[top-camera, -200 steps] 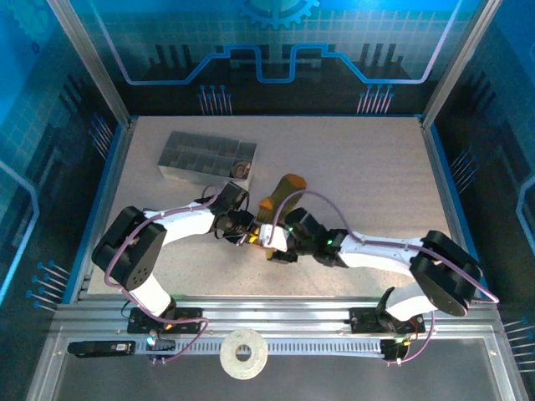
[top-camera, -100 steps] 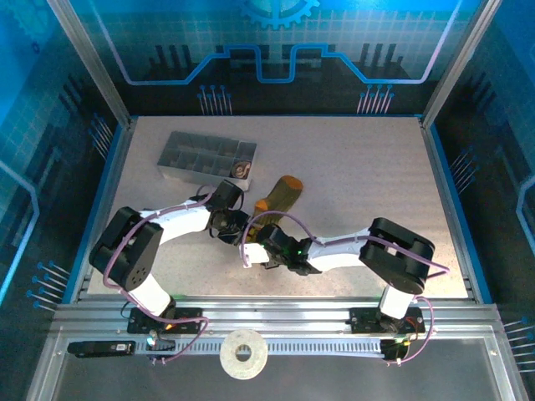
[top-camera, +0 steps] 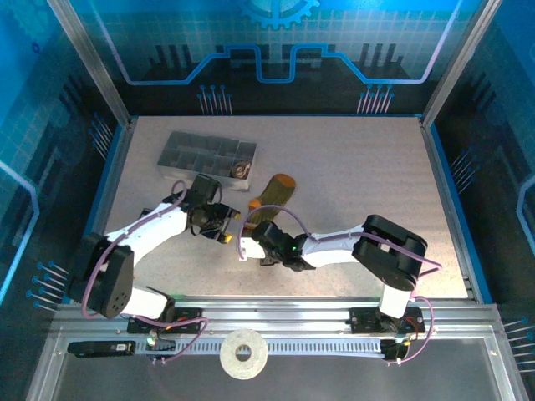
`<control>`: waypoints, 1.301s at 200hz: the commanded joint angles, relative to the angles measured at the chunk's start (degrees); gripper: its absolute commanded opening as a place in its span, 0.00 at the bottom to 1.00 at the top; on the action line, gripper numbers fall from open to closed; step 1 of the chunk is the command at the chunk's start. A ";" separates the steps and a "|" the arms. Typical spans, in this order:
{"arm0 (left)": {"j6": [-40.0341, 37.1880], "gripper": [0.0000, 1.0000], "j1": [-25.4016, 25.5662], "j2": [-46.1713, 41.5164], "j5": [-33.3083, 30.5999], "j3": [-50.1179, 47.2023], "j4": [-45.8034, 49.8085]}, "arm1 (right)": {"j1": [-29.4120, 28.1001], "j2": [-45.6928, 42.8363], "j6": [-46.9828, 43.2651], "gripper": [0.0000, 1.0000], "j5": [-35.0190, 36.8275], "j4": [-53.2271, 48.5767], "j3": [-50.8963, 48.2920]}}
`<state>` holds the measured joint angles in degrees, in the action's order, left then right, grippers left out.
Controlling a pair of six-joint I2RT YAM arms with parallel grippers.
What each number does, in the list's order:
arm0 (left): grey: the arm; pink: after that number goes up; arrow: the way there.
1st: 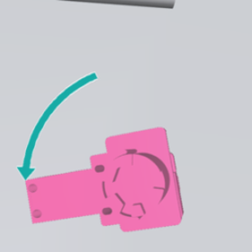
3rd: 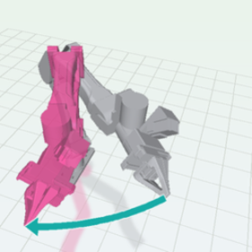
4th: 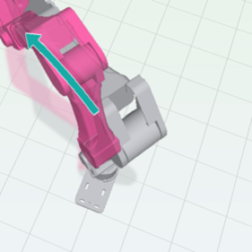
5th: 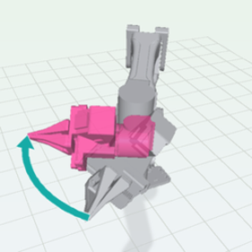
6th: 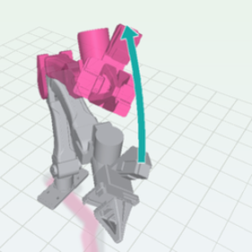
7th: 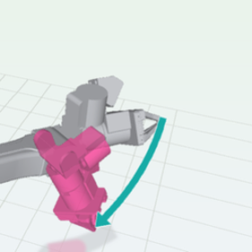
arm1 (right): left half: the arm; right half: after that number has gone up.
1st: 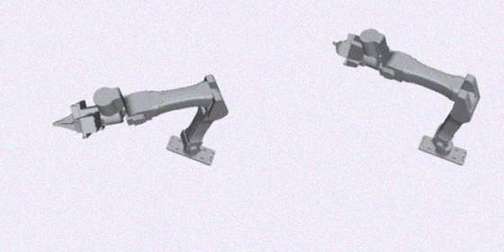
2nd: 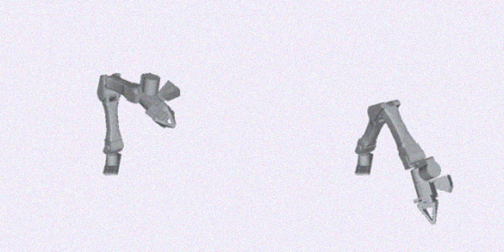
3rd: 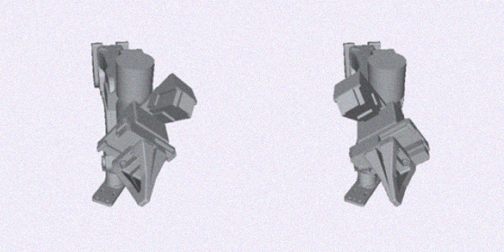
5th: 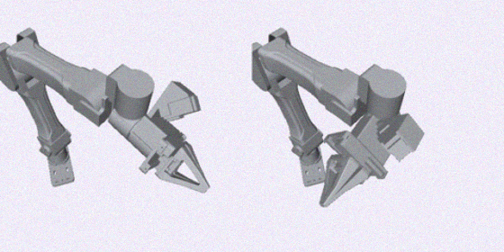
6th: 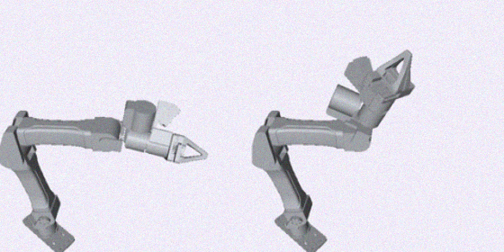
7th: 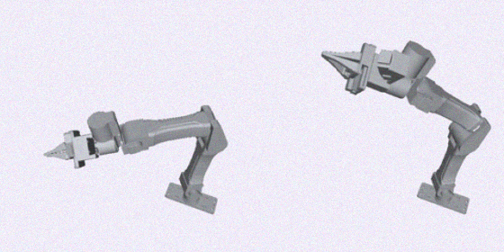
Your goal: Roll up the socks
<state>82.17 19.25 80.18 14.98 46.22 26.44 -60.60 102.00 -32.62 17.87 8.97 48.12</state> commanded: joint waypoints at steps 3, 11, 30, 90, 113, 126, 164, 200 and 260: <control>-0.94 0.57 -1.92 -2.88 0.45 -1.46 5.20 | 1.28 -1.59 7.03 0.00 -9.42 -5.57 -1.12; -0.78 0.57 -2.02 -3.38 1.07 -2.07 4.97 | 1.90 -2.02 9.12 0.00 -11.46 -5.71 -1.19; 0.47 0.57 -1.53 -4.29 3.18 -4.18 4.03 | 4.08 -3.07 14.11 0.00 -18.20 -6.91 -1.18; 7.20 0.59 5.58 -6.54 3.40 -8.16 -0.58 | 9.89 -1.26 27.16 0.00 -36.24 -7.32 -1.26; 10.69 0.60 8.07 -5.28 2.71 -9.75 -4.64 | 12.32 -0.15 31.81 0.00 -41.40 -5.46 -1.96; 11.64 0.60 9.05 -3.90 2.77 -9.80 -5.88 | 13.60 0.75 33.54 0.00 -44.15 -5.02 -1.93; 12.93 0.60 10.75 0.23 2.68 -8.98 -8.77 | 15.74 4.10 36.00 0.00 -50.30 -7.25 0.23; 12.95 0.62 12.03 3.90 1.74 -7.33 -9.98 | 17.14 6.43 37.89 0.00 -53.53 -7.88 1.27; 15.02 0.23 12.83 6.74 0.77 -7.13 -1.35 | 18.35 6.91 39.53 0.00 -57.31 -5.33 -0.13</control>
<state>95.59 31.46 85.43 16.73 38.22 17.17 -42.57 107.37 5.56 -37.65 6.02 50.33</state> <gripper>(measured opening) 0.376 0.066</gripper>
